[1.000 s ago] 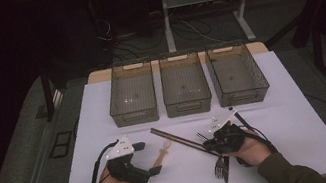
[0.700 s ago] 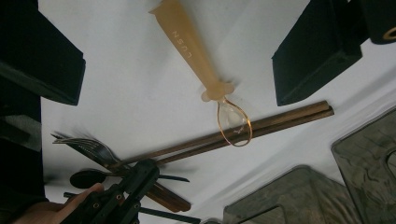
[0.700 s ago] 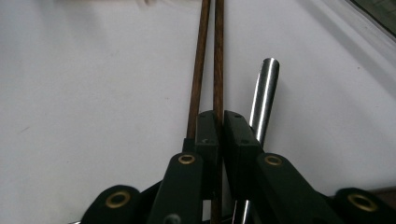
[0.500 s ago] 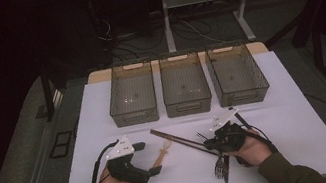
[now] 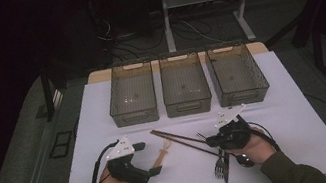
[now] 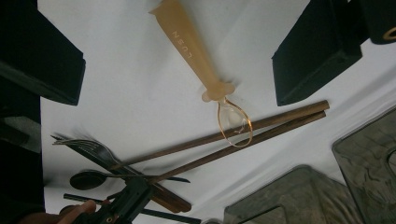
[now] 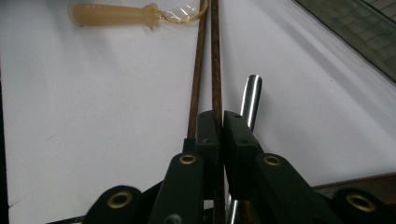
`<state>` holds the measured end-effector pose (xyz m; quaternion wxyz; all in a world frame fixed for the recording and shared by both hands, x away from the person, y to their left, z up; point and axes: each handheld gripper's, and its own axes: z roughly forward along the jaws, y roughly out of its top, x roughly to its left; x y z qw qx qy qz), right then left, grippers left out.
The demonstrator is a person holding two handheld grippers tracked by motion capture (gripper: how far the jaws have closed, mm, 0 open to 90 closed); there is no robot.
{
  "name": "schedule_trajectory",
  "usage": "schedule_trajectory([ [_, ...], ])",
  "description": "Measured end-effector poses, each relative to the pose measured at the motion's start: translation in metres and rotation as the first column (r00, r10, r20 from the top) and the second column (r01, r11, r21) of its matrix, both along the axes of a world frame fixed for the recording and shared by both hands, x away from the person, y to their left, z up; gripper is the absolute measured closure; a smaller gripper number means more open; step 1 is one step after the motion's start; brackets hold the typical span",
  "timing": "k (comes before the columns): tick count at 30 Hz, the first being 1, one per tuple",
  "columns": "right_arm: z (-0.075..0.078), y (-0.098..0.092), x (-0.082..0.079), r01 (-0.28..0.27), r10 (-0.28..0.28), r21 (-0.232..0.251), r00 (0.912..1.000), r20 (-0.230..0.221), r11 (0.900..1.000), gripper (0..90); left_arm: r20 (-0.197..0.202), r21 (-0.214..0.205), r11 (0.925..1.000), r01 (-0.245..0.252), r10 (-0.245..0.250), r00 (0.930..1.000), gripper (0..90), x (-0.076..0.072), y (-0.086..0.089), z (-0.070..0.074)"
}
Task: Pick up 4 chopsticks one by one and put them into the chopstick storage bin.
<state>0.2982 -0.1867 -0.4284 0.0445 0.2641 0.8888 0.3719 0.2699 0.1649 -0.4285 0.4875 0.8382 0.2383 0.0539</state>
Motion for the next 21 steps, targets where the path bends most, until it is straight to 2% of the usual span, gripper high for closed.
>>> schedule_trajectory([
  [12,0.009,-0.010,-0.002,0.000,0.000,0.040,1.0000,-0.004,0.9992,84.9,0.000,0.000,1.0000,0.000,0.000,1.0000,1.3,0.000,0.000,0.000],
  [21,0.014,-0.018,-0.002,0.024,-0.024,0.074,0.9997,-0.006,0.9970,85.0,0.001,-0.003,1.0000,0.000,0.000,1.0000,1.3,0.000,0.000,0.000],
])
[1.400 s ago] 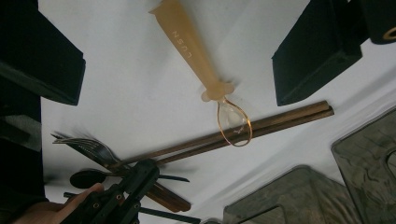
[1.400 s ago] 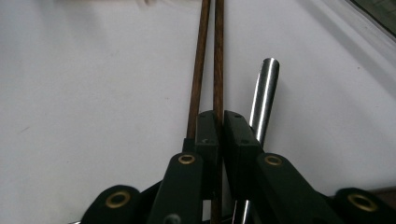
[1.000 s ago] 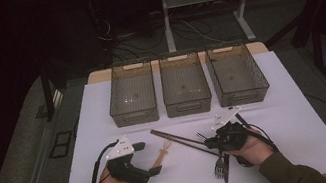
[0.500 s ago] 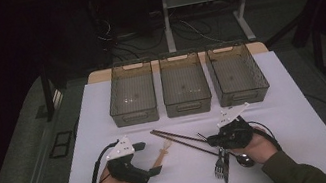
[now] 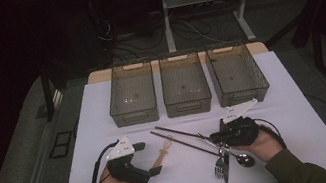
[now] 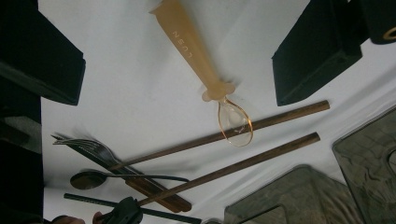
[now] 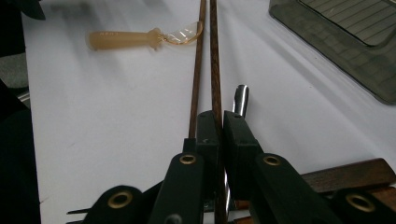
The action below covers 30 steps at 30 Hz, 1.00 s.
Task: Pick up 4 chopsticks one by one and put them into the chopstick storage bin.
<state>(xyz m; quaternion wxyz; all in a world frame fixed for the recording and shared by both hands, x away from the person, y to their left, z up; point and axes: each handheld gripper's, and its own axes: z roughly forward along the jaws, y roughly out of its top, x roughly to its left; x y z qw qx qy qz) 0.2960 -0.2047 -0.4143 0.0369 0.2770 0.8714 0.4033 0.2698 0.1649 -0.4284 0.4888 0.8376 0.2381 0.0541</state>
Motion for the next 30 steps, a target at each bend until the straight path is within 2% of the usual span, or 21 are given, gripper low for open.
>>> schedule_trajectory([
  [9,0.006,-0.009,0.000,0.009,-0.009,0.033,0.9999,0.006,0.9994,85.0,-0.001,-0.004,1.0000,0.000,0.000,1.0000,1.3,0.000,0.000,-0.001],
  [11,0.008,-0.011,0.000,0.016,-0.016,0.048,0.9999,-0.006,0.9987,85.0,-0.002,-0.003,1.0000,0.000,0.000,1.0000,1.3,0.000,0.000,-0.001],
  [30,0.030,-0.015,0.001,0.032,-0.037,0.108,0.9985,0.041,0.9937,85.0,-0.006,-0.003,1.0000,0.000,0.000,1.0000,1.3,0.002,-0.001,-0.002],
])
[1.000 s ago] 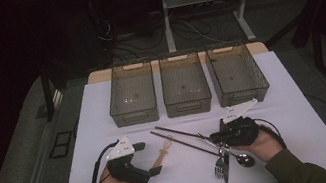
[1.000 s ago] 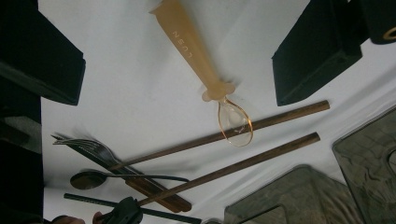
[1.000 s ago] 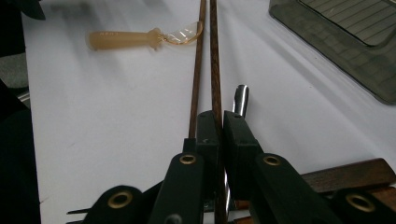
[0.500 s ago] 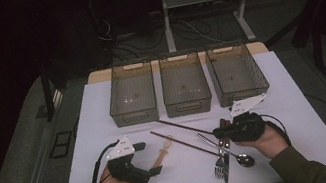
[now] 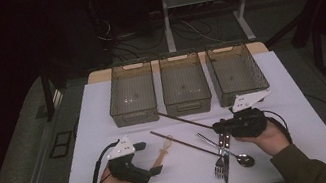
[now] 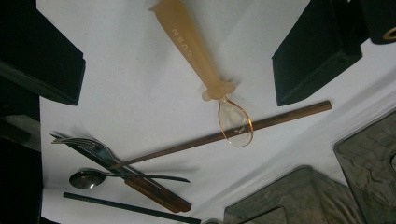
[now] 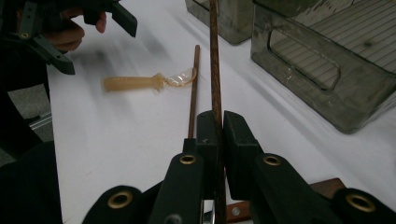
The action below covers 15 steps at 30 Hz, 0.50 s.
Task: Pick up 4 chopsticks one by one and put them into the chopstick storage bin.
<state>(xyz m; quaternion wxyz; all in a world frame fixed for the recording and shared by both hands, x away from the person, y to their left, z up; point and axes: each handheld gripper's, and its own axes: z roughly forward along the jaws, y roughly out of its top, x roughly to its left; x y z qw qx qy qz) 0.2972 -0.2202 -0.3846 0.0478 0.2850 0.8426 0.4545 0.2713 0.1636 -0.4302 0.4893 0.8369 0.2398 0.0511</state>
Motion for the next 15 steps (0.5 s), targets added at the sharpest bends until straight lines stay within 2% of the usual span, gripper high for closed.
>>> schedule_trajectory([
  [8,0.0072,0.0020,0.0036,0.011,-0.011,0.008,0.9998,0.018,0.9999,85.0,-0.004,-0.002,1.0000,-0.009,0.009,1.0000,1.3,0.0001,-0.0004,-0.0005],
  [15,0.0096,0.0039,0.0087,0.024,-0.024,0.007,0.9996,0.016,0.9997,85.0,-0.010,-0.016,0.9997,-0.020,0.020,0.9997,1.3,0.0018,-0.0015,-0.0007],
])
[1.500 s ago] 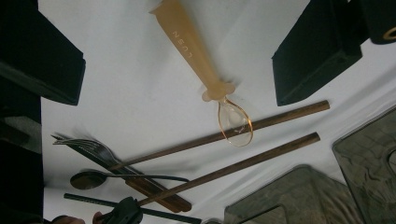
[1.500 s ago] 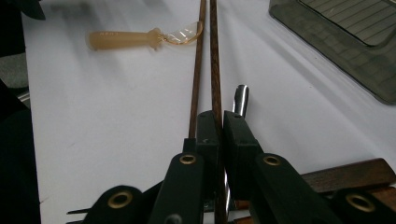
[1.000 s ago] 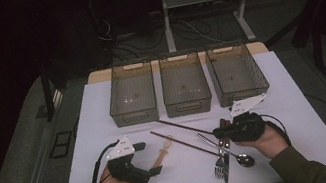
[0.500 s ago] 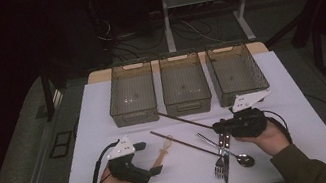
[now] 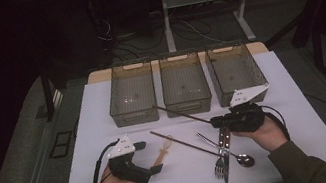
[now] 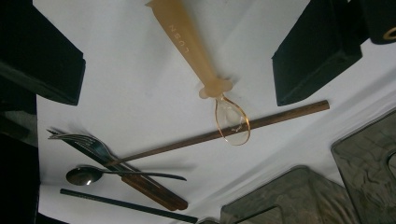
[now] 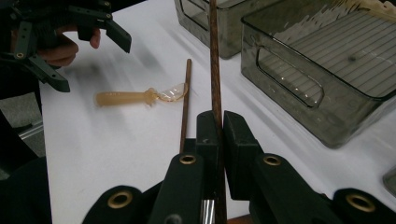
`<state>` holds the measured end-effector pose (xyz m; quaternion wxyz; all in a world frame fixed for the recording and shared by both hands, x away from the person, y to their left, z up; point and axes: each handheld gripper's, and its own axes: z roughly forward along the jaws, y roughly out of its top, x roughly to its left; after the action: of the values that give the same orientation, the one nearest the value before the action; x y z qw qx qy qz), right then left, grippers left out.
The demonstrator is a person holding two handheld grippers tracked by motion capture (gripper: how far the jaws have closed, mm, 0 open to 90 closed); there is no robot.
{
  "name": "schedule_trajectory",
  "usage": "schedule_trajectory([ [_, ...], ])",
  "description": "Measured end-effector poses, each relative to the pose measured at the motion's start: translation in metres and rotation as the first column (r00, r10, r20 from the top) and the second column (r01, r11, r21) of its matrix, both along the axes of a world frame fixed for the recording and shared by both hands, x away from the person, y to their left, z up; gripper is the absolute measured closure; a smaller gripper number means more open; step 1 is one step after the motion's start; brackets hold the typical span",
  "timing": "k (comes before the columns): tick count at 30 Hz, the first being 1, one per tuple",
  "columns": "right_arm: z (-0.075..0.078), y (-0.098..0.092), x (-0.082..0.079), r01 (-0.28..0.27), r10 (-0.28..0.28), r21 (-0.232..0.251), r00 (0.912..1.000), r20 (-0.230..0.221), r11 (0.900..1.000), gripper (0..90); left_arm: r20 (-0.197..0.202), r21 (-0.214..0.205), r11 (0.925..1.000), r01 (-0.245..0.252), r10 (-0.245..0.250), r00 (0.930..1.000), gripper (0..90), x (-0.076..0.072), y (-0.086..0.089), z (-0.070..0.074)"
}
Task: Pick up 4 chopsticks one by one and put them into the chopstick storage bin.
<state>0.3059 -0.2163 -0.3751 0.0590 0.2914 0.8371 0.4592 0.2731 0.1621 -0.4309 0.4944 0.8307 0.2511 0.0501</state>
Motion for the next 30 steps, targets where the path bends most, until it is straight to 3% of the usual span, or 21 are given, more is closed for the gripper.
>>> schedule_trajectory([
  [13,0.007,0.011,0.015,0.022,-0.022,0.016,0.9998,0.002,0.9996,85.0,0.013,0.006,1.0000,0.005,-0.005,0.9999,1.4,0.000,0.001,0.001],
  [22,0.020,0.026,0.035,0.047,-0.047,0.029,0.9989,0.001,0.9985,85.0,0.023,0.020,0.9998,0.008,-0.008,0.9997,1.4,-0.002,-0.001,0.001],
  [30,0.030,0.040,0.054,0.076,-0.076,0.009,0.9970,-0.011,0.9970,85.0,0.024,0.013,0.9999,0.007,-0.007,0.9997,1.5,-0.003,-0.001,0.001],
])
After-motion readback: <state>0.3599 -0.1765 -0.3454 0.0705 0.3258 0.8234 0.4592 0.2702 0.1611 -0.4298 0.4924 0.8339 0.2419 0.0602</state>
